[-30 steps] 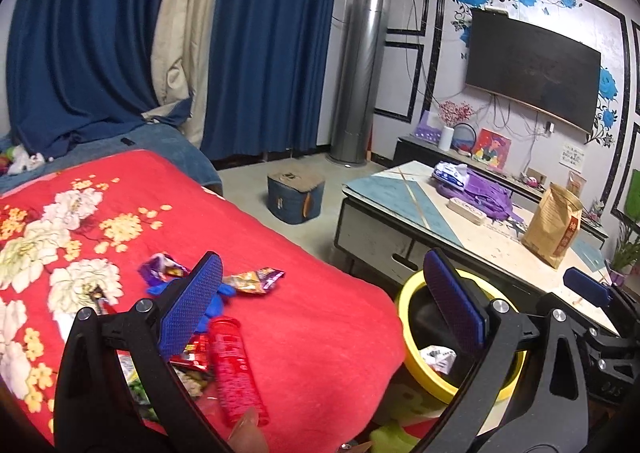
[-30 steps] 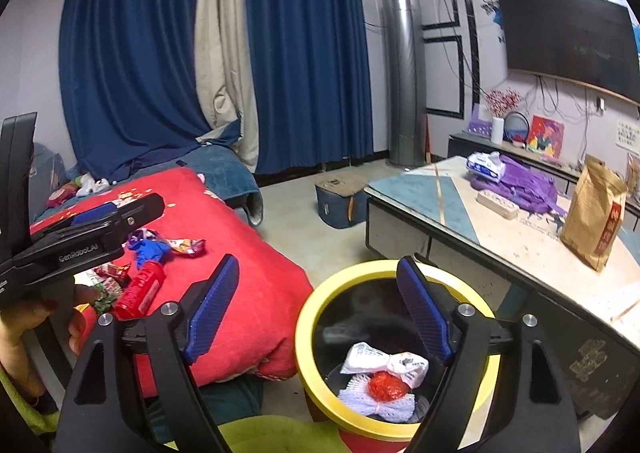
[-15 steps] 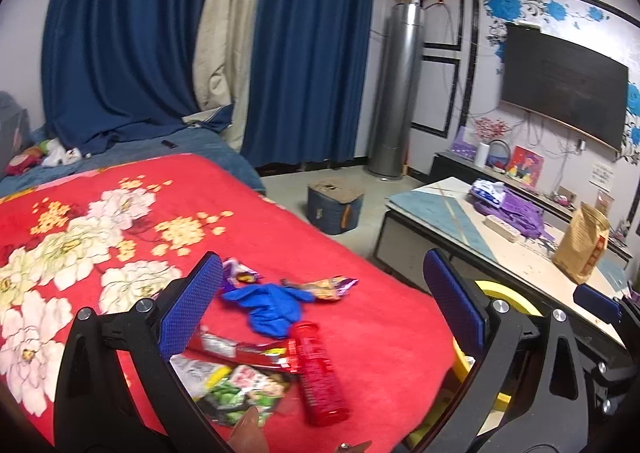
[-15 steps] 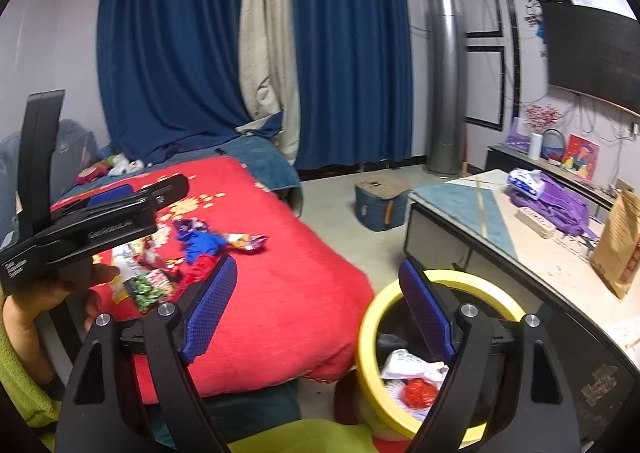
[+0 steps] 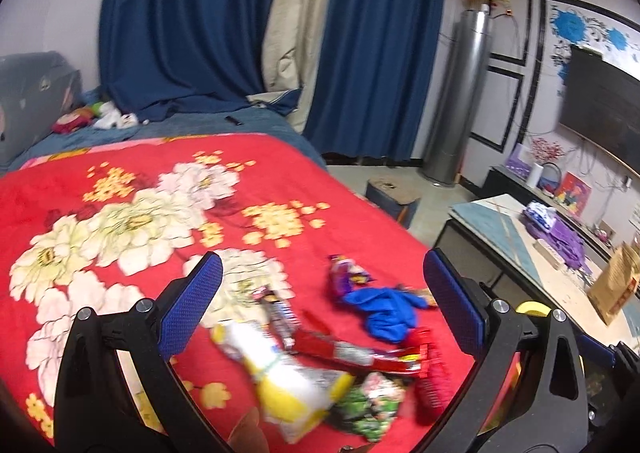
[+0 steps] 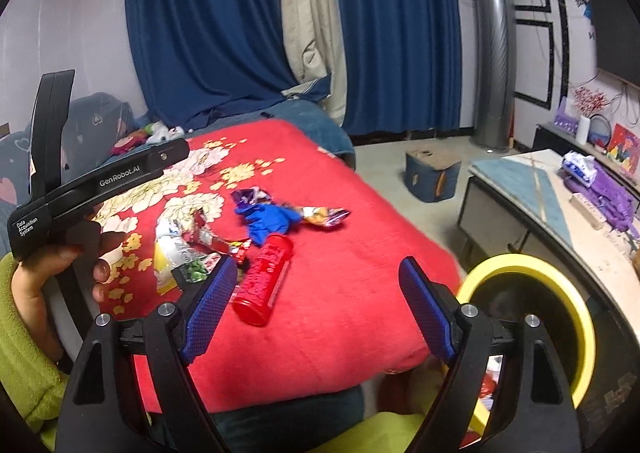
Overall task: Collect trash
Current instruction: 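Grasp the red can with the right gripper while the left grasps the yellow wrapper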
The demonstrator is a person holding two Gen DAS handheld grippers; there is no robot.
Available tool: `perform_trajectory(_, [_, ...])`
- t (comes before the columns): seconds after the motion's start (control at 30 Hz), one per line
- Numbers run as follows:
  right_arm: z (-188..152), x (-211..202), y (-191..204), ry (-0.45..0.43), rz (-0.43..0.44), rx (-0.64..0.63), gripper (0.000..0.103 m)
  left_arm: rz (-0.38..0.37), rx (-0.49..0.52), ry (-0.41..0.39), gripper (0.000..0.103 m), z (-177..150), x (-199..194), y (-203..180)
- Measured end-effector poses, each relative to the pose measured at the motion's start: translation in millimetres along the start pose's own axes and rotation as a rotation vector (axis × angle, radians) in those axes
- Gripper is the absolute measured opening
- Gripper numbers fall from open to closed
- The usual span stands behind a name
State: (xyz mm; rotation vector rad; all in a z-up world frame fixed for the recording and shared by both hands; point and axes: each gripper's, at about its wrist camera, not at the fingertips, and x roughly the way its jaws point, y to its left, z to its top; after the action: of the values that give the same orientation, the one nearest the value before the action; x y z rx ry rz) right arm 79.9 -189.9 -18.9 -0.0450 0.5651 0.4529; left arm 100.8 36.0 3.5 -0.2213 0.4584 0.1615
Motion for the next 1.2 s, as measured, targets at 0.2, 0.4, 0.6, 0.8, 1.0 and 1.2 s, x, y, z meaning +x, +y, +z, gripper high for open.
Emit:
perform_trajectory(0.2, [-1.3, 26.8, 18.8, 0.043, 0.031, -0.02, 0.078, 0.038, -0.042, 0.048, 0.092, -5.2, 7.0, 27.7])
perform_trajectory(0.4, [-1.9, 47.6, 31.8, 0.092, 0.066, -0.02, 0.071, 0.041, -0.081, 0.099, 0.092, -11.7, 13.0, 47.9])
perform_trajectory(0.6, [-3.7, 71.1, 37.5, 0.149, 0.07, -0.008, 0.061, 0.027, -0.114, 0.149, 0.092, -19.3, 19.0, 61.2])
perform_trajectory(0.8, [-6.1, 84.6, 39.1, 0.179, 0.068, 0.001, 0.054, 0.001, -0.148, 0.193, 0.092, -25.8, 24.3, 68.2])
perform_trajectory(1.0, [-7.7, 90.7, 37.5, 0.195, 0.064, 0.013, 0.049, -0.027, -0.159, 0.234, 0.085, -30.5, 31.5, 68.4])
perform_trajectory(1.2, [-11.3, 94.7, 33.7, 0.216, 0.057, 0.025, 0.044, -0.065, -0.176, 0.304, 0.077, -41.4, 40.9, 65.1])
